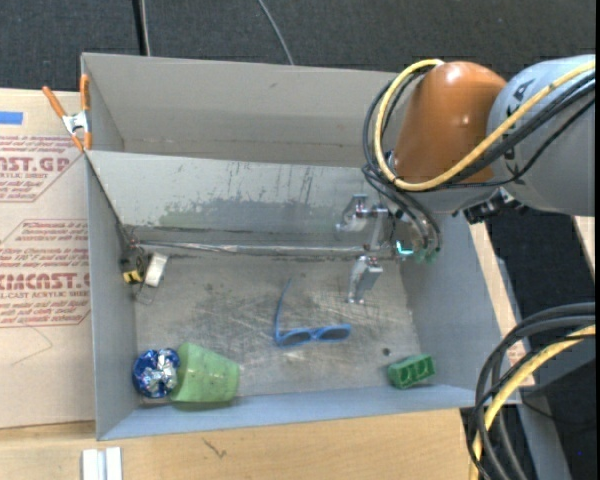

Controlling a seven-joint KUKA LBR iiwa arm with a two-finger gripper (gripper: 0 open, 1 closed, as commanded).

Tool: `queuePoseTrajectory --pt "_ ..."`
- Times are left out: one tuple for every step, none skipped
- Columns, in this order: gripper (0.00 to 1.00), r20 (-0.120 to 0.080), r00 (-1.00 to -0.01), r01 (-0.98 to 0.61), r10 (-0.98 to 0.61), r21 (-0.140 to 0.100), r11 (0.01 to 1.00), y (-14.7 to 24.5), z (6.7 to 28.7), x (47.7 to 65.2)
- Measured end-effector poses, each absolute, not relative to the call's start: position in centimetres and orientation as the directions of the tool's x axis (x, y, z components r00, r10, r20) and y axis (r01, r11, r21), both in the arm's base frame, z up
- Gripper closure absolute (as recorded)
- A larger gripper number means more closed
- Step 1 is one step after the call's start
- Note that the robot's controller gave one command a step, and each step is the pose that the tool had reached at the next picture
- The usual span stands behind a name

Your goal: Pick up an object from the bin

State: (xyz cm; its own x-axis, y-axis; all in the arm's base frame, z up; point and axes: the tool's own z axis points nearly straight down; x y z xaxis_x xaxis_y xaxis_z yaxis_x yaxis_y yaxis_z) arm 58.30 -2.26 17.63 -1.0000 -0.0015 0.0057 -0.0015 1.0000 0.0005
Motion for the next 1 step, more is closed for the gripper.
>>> queuePoseTrajectory --pt "0.0 -0.008 -0.984 -0.177 -0.177 -0.001 0.984 1.05 7.54 55.3"
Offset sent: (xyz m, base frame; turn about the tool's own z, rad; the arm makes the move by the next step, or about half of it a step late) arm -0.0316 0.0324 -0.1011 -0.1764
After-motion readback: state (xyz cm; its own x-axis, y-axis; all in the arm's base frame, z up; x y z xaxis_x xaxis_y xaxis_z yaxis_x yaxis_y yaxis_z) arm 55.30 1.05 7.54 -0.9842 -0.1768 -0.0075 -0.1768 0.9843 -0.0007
